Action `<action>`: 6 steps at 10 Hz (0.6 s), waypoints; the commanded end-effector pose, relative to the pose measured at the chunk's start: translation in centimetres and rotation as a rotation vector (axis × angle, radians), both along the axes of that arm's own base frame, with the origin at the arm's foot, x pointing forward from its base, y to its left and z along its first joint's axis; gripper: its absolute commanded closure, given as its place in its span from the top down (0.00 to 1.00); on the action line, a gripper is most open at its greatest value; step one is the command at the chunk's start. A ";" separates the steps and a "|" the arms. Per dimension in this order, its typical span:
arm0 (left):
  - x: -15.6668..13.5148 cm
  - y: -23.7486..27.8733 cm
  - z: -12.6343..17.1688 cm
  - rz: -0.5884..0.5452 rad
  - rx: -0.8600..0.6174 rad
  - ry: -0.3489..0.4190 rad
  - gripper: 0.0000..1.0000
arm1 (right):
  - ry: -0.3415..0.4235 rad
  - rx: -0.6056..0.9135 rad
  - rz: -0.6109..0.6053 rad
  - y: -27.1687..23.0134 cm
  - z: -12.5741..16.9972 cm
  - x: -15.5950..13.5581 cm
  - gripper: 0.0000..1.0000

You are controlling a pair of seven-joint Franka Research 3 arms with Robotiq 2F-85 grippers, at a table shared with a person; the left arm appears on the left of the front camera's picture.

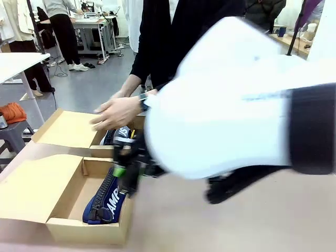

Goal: Place items inside the box.
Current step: Pick up a Pencil pouch or Stapler and place it inside the Mailer Box closest to the robot.

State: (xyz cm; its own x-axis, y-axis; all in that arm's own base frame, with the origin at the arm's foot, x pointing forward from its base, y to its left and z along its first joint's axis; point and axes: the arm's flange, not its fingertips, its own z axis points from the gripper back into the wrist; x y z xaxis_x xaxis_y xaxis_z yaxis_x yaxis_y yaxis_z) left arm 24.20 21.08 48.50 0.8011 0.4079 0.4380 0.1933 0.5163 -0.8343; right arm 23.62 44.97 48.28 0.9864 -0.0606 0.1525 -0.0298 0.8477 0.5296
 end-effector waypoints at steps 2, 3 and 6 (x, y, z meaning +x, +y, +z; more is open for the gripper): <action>0.0 0.0 0.1 -0.003 -0.009 -0.027 1.00 | -0.070 -0.173 -0.058 11.4 -3.1 3.6 0.42; 0.0 0.0 0.1 -0.003 -0.009 -0.027 1.00 | -0.086 -0.197 -0.002 11.3 -2.4 3.1 0.42; 0.0 0.0 0.1 -0.003 -0.009 -0.027 1.00 | -0.026 -0.060 -0.006 0.9 -1.4 1.9 0.42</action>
